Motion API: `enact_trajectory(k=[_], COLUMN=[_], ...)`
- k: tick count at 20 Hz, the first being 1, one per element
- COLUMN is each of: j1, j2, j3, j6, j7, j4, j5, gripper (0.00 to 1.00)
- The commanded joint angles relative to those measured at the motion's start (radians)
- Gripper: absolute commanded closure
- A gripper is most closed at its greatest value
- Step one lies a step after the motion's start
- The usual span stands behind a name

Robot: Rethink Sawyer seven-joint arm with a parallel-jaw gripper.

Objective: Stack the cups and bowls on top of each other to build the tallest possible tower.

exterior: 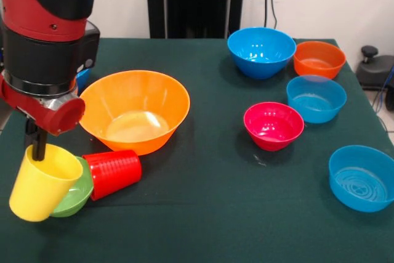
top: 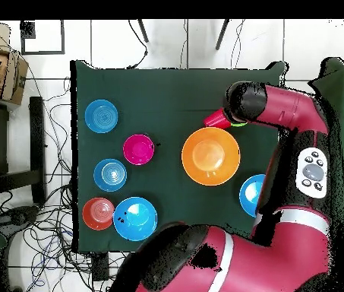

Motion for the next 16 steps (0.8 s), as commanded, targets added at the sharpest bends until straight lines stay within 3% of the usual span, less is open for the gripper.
enact_trajectory(k=[1, 16], j1=[0.064, 0.107], j2=[0.055, 0.077], j3=[0.030, -0.032], j6=[0.133, 0.099], j7=[0.081, 0.086], j4=[-0.064, -0.060], j5=[0.019, 0.046], gripper=[1.00, 1.00])
